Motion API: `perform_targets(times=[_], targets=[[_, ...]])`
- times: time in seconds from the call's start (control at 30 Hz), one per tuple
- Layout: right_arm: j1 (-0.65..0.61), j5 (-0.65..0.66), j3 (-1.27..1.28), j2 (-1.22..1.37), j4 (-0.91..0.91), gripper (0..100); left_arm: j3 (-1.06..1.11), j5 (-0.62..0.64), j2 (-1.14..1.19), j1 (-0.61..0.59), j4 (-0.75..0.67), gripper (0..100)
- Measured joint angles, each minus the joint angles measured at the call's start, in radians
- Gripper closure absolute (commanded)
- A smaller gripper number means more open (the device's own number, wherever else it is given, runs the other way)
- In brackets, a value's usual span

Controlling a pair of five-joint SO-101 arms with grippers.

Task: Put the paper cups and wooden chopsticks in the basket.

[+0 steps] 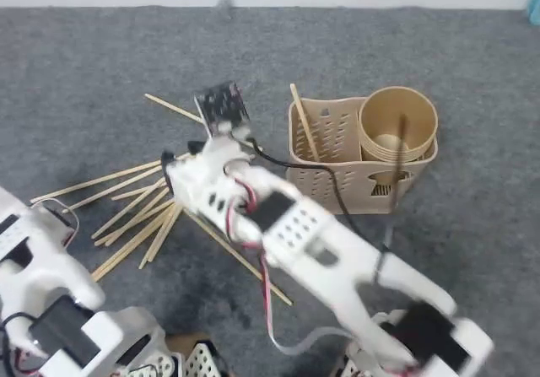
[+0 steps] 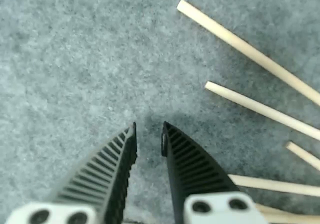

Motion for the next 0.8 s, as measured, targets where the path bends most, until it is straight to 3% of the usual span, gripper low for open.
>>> perform_targets(times=[0.33, 0.8], targets=[[0.075, -0.158, -0.259, 0.405, 0.000, 84.3, 0.000, 0.000, 0.000, 0.000, 0.000, 92], [0.084, -0.209, -0.466, 0.577, 0.169, 84.3, 0.000, 0.000, 0.000, 0.000, 0.000, 92]])
